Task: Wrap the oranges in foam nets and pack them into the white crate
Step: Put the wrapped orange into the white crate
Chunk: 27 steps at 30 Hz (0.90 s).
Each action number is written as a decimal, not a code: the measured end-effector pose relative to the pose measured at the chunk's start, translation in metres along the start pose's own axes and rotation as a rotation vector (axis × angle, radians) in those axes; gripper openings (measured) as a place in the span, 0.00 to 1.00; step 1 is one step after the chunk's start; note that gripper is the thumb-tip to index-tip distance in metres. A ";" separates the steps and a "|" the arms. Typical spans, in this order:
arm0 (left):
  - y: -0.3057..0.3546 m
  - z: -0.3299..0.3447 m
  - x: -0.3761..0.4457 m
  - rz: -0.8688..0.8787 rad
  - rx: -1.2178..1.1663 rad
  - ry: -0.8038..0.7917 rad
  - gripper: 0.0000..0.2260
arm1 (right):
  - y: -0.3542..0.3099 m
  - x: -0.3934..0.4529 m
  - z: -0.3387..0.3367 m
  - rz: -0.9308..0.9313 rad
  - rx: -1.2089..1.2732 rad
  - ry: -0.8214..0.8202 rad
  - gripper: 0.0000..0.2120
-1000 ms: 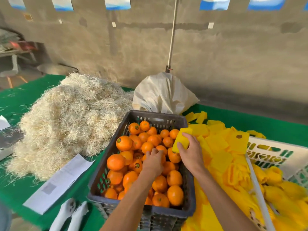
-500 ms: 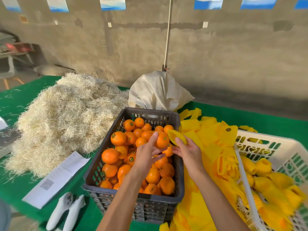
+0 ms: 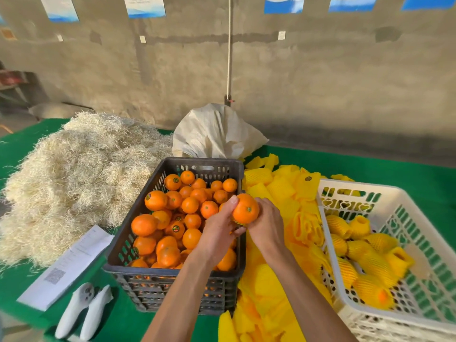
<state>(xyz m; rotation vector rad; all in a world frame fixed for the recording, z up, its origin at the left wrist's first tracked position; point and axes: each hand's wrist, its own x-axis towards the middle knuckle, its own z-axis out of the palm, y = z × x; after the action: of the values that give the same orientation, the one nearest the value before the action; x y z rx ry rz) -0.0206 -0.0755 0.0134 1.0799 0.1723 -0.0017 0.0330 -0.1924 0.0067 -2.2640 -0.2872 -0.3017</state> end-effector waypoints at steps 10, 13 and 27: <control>-0.008 0.003 -0.003 0.121 0.318 0.243 0.15 | 0.009 0.006 -0.015 0.064 0.099 0.004 0.15; -0.013 0.002 -0.001 0.289 0.589 0.305 0.15 | 0.004 0.003 -0.014 0.060 0.041 0.051 0.18; -0.001 0.018 0.018 0.228 0.437 0.561 0.20 | 0.012 -0.016 -0.025 -0.303 0.089 0.111 0.21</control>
<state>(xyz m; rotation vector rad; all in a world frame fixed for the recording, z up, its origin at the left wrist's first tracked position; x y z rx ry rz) 0.0000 -0.0902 0.0182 1.5139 0.5721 0.4919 0.0184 -0.2209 0.0090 -2.1049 -0.5753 -0.5586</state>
